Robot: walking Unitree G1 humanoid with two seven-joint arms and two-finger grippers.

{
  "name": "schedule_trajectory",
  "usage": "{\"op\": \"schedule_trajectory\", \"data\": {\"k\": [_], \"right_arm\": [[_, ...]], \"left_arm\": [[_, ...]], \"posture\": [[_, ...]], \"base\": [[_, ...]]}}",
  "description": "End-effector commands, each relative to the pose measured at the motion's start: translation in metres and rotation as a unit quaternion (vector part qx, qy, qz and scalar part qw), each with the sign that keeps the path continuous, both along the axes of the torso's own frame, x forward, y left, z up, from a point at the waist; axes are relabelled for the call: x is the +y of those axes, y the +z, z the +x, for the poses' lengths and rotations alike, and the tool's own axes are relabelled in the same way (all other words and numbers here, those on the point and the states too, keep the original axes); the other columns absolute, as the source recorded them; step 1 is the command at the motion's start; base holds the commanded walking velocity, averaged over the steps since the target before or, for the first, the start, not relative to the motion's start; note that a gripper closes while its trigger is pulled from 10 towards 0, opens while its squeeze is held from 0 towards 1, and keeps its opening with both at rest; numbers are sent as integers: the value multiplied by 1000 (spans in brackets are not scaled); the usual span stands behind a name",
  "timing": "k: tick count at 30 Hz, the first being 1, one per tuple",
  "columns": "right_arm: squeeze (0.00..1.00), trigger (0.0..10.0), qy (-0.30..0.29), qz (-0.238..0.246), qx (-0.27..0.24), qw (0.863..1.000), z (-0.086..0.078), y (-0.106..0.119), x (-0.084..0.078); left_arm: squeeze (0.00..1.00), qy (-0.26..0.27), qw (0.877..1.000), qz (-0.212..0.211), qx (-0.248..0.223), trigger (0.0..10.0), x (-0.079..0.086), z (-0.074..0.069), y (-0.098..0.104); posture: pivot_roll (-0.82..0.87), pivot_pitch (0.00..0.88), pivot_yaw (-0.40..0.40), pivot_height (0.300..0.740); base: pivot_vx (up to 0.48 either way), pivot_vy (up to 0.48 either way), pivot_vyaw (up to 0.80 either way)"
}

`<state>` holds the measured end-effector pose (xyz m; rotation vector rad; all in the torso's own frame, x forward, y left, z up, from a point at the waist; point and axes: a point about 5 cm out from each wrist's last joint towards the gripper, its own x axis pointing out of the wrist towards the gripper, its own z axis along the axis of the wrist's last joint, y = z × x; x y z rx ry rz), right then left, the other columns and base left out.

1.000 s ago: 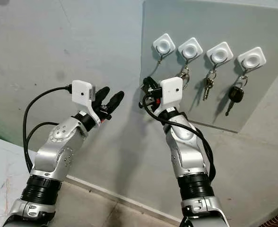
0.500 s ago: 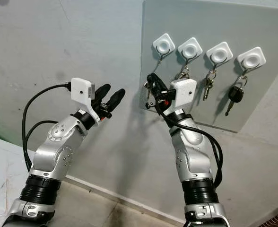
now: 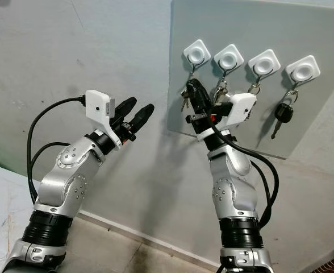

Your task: Hang keys on a hook

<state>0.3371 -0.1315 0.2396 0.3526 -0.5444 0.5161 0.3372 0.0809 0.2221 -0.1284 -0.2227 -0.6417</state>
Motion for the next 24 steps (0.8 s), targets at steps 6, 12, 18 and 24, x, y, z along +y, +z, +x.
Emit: {"op": "schedule_trajectory", "data": {"k": [6,12,18,24], "right_arm": [[0,10000,13,21,-22,999,-2,15,0],[0,10000,18,31,-22,999,-2,18,1],[0,10000,18,27,-16,999,-2,18,1],[0,10000,23,15,-3,1000,-2,11,2]], "left_arm": [[0,-7,1000,5,-13,10000,-1,-2,7],[0,-6,1000,6,-12,10000,-1,-2,7],[0,-6,1000,6,-12,10000,-1,-2,7],[0,-5,1000,5,-12,10000,-1,-2,7]], "posture": [[137,0,22,740],[137,0,22,740],[136,0,22,740],[136,0,22,740]], "base": [[0,0,0],[0,0,0],[0,0,0],[0,0,0]]}}
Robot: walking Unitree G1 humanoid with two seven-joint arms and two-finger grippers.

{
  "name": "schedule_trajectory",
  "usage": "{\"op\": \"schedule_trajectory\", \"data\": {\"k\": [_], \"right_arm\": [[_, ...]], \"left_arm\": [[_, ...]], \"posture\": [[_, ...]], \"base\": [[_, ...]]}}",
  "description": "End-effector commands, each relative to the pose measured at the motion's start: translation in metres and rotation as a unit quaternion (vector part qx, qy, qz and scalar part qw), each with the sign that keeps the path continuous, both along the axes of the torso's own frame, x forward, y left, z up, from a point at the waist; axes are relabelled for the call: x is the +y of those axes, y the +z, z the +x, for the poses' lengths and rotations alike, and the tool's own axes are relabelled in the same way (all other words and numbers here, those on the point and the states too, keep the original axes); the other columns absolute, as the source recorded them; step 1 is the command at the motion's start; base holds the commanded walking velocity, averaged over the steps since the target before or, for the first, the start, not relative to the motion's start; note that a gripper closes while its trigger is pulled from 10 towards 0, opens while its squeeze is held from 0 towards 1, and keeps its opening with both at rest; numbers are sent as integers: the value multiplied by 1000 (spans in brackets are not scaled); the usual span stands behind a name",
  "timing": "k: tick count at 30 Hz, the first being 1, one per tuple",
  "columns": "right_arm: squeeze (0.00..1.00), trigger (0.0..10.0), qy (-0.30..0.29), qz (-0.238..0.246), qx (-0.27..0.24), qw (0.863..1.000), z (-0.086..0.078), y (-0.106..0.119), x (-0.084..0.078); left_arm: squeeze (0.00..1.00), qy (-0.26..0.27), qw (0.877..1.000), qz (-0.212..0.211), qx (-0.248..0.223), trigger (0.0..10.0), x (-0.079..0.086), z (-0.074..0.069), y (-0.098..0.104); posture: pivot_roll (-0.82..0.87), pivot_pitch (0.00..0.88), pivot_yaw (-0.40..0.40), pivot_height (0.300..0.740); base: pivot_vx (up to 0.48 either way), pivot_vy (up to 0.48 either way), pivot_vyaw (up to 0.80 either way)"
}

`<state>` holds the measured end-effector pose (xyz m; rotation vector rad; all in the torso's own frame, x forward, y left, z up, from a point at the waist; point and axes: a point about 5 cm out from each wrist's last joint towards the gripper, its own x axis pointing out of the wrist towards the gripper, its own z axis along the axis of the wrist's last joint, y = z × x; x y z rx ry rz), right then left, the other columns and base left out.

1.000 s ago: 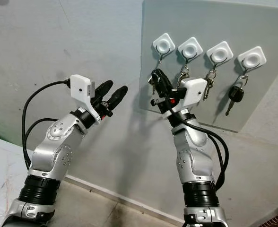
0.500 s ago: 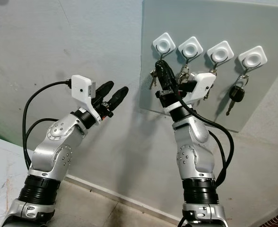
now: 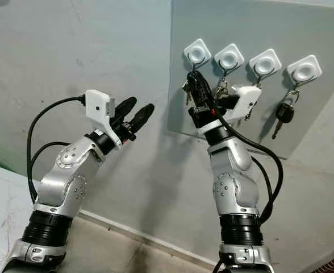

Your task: Hang keys on a hook

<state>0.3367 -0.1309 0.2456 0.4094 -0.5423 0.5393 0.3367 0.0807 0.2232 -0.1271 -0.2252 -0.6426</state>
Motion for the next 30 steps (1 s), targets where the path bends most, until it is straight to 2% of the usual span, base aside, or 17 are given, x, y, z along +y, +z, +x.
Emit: {"op": "schedule_trajectory", "data": {"k": [1,12,15,30], "right_arm": [[0,10000,4,-15,-2,1000,-1,1,2],[0,10000,15,-16,-2,1000,-4,0,3],[0,10000,23,-1,-13,1000,-6,5,4],[0,10000,35,13,-21,999,-8,8,5]], "left_arm": [[0,-5,1000,4,-10,10000,-1,-2,6],[0,-6,1000,4,-9,10000,-2,-1,6],[0,-6,1000,4,-9,10000,-2,-1,6],[0,-5,1000,3,-9,10000,-2,-1,6]], "posture": [[136,0,22,740],[136,0,21,740],[136,0,21,740],[139,0,20,740]], "base": [[0,0,0],[0,0,0],[0,0,0],[0,0,0]]}}
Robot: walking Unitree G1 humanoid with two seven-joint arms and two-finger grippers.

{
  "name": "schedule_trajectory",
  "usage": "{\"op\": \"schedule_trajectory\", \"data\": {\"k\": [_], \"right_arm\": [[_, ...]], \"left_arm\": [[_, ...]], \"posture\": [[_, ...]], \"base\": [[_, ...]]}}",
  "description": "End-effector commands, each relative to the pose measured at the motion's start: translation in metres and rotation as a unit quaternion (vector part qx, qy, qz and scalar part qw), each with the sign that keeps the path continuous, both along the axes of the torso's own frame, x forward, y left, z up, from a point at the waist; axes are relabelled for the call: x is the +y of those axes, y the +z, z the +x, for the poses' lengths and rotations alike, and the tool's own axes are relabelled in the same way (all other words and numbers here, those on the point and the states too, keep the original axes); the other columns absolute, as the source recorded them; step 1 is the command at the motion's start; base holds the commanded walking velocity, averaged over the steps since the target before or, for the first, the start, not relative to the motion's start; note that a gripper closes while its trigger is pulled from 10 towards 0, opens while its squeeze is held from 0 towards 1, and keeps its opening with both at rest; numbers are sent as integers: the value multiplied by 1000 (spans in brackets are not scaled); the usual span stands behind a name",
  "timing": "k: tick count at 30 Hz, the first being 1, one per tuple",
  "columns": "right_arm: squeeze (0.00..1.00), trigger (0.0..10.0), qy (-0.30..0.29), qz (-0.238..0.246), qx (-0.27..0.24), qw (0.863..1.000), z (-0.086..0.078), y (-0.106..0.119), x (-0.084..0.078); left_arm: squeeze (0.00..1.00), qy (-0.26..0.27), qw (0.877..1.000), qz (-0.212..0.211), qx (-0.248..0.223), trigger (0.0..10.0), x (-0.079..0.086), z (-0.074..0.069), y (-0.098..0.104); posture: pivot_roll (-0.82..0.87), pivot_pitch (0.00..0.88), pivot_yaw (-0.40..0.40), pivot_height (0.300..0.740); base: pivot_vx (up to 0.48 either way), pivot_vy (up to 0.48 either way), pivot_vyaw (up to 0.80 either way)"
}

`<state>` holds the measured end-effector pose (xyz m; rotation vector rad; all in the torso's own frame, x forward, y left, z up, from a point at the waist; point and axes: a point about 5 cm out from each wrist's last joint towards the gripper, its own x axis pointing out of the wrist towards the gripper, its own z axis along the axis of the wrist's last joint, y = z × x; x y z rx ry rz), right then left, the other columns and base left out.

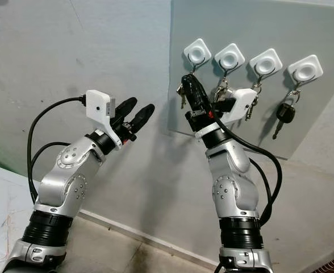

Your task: Hang keys on a hook

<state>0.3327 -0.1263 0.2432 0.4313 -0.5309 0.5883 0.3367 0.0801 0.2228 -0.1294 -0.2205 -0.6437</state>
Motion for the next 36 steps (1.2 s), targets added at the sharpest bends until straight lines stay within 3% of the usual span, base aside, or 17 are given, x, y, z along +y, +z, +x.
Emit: {"op": "schedule_trajectory", "data": {"k": [1,15,25,36], "right_arm": [[0,10000,9,13,-23,1000,-4,11,0],[0,10000,34,48,-13,998,-7,12,0],[0,10000,74,36,-6,997,-13,9,5],[0,10000,75,53,-3,996,-13,12,2]], "left_arm": [[0,-4,1000,3,-11,10000,-1,-1,6],[0,-2,1000,3,-10,10000,-1,-1,6],[0,-3,1000,3,-10,10000,-1,0,7],[0,-3,1000,3,-10,10000,-1,0,6]], "posture": [[139,0,20,740],[138,0,19,740],[136,0,21,740],[135,0,21,740]], "base": [[0,0,0],[0,0,0],[0,0,0],[0,0,0]]}}
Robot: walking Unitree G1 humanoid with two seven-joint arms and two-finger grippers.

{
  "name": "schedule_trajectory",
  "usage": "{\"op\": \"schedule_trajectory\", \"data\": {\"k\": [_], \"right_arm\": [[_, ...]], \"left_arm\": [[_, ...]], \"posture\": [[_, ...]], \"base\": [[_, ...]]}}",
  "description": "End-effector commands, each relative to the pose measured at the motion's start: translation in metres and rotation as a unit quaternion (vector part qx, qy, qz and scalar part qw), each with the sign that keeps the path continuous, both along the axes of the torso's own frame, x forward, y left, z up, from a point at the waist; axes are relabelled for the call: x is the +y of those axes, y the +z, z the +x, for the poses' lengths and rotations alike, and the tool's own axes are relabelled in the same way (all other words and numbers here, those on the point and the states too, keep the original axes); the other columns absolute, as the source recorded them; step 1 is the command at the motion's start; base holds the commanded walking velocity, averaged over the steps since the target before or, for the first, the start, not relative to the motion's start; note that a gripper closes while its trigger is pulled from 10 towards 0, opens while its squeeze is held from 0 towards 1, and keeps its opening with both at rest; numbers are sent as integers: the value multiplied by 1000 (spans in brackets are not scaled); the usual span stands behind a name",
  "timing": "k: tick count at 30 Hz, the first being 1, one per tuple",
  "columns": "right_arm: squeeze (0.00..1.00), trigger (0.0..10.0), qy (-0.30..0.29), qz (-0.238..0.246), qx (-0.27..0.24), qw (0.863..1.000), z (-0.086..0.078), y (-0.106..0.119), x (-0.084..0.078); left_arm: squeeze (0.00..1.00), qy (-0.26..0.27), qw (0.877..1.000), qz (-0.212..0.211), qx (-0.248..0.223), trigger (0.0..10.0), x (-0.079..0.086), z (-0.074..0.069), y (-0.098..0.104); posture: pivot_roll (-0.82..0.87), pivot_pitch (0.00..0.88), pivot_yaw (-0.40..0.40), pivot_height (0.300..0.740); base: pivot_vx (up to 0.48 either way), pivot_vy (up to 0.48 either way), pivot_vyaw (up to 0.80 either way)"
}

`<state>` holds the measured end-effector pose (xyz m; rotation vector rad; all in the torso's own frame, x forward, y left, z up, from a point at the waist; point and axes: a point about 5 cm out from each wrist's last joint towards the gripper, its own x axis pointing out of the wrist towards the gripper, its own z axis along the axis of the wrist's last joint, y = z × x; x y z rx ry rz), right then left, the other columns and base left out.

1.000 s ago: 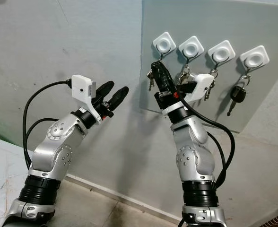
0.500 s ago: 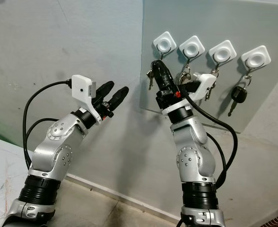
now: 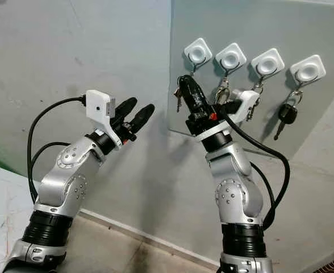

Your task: Hang keys on a hook

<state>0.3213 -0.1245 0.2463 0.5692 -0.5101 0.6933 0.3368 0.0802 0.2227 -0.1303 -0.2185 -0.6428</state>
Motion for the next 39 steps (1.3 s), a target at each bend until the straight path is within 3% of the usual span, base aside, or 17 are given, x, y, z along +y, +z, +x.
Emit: {"op": "schedule_trajectory", "data": {"k": [1,17,39], "right_arm": [[0,10000,5,12,-14,1000,-1,10,1],[0,10000,5,73,21,997,7,23,-3],[0,10000,-17,63,85,994,13,12,-3]], "left_arm": [[0,-3,1000,3,-11,10000,-2,0,7],[0,-3,1000,1,-12,10000,-1,0,7],[0,-3,1000,1,-11,10000,-2,-1,7]], "posture": [[135,0,21,740],[138,0,20,740],[139,0,19,740]], "base": [[0,0,0],[0,0,0],[0,0,0]]}}
